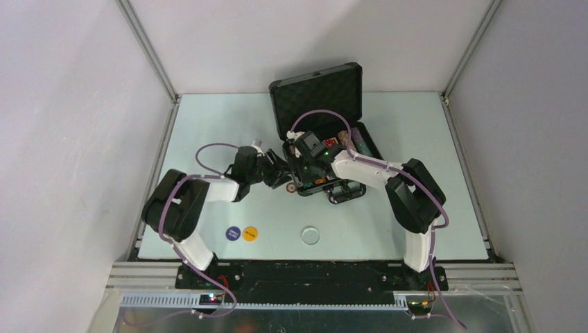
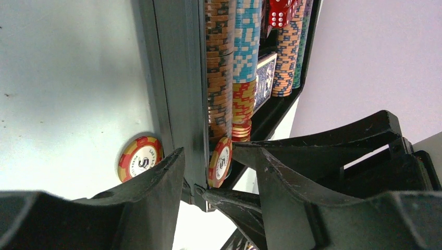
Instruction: Pack up texas hold em set
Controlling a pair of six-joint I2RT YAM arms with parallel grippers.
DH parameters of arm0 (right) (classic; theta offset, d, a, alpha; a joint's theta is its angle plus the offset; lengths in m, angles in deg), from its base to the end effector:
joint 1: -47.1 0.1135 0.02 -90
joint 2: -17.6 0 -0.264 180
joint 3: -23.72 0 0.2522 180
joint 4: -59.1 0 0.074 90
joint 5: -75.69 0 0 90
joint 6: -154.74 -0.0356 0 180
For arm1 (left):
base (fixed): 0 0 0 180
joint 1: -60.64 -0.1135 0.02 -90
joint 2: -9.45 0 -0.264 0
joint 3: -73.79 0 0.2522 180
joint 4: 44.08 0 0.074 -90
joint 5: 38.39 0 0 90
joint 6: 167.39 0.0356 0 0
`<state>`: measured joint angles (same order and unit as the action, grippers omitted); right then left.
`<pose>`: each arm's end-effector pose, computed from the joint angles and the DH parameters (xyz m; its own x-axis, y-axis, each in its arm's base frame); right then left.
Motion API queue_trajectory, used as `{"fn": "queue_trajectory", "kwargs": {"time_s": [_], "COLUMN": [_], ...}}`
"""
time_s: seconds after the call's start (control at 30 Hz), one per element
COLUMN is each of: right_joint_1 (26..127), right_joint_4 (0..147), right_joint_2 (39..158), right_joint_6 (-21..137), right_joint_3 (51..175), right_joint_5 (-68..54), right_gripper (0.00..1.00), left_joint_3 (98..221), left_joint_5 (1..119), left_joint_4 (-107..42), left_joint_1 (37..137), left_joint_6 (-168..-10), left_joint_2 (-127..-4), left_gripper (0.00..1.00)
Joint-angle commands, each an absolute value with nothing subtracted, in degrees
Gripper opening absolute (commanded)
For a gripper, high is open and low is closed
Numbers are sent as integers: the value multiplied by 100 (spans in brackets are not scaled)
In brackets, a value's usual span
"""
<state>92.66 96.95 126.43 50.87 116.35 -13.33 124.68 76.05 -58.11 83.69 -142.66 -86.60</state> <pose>0.2878 0.2944 0.2043 -0.7231 -0.3950 -0.5666 -0.5640 0.8112 0.1542 0.2857 -0.1376 0.1422 -0.8188 -0.5503 -0.1638 -0.1466 0.4763 -0.8670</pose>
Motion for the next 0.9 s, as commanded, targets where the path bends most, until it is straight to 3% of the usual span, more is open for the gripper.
{"fn": "queue_trajectory", "kwargs": {"time_s": [0.0,0.5,0.67,0.87], "right_joint_1": [9332,9370,9369,9359], "right_joint_4": [9395,9324,9271,9285], "right_joint_2": [12450,12467,12474,12512], "right_joint_6": [5076,5078,5081,5085], "right_joint_3": [11646,11641,11643,11648], "right_joint_5": [-1212,-1209,-1184,-1191], "right_gripper": [51,50,50,50], "left_joint_3": [12404,12413,12398,12406], "left_joint_5": [7868,7910,7915,7928], "left_joint_4": [-6096,-6346,-6381,-6417], "left_joint_1": [8572,8630,8636,8648], "left_joint_6": [-14331,-14469,-14495,-14510], "left_joint_2": [-8740,-8977,-8980,-8986], "left_gripper": [55,36,34,23]}}
